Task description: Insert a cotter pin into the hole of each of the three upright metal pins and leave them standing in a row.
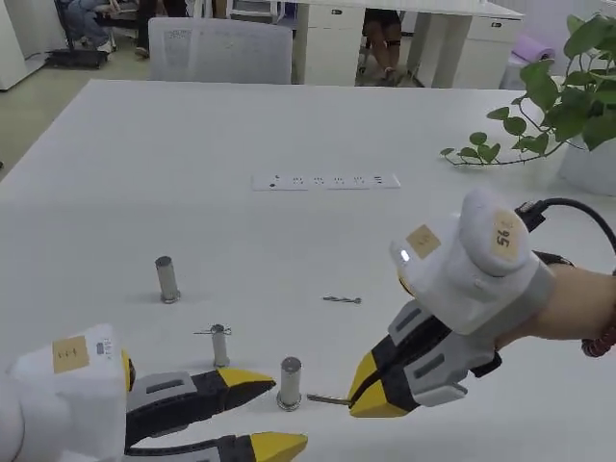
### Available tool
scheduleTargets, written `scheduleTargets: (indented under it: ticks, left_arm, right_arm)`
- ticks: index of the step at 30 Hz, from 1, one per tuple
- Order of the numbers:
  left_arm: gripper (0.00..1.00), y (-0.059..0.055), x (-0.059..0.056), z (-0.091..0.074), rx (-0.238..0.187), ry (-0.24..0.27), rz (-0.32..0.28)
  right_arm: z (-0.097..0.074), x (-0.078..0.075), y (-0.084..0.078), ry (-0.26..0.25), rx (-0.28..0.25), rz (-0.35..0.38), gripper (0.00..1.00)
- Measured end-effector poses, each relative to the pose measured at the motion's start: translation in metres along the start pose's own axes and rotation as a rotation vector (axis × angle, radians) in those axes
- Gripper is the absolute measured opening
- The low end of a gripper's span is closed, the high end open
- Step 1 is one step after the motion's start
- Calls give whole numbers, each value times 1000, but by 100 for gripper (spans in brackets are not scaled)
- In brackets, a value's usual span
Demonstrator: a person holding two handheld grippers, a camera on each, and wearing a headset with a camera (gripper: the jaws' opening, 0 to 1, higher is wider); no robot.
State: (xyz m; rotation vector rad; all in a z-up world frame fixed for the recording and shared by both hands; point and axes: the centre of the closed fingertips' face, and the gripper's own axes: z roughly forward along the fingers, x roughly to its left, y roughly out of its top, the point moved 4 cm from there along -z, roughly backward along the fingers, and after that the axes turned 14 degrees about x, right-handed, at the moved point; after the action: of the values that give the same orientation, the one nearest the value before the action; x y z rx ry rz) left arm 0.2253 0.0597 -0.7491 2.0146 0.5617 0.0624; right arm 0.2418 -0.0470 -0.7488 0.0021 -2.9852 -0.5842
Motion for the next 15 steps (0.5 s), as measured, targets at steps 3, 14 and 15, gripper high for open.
scheduleTargets:
  ticks: [3,14,15]
  left_arm:
    - [36,-1,6,2,-8,29,-18]
    - [39,-7,26,17,-11,107,-20]
    - [39,-8,28,18,-7,115,-15]
  right_arm:
    - [2,-5,-3,-10,13,15,3]
    - [12,-22,-12,-46,69,61,3]
    - [12,-23,-12,-52,75,60,3]
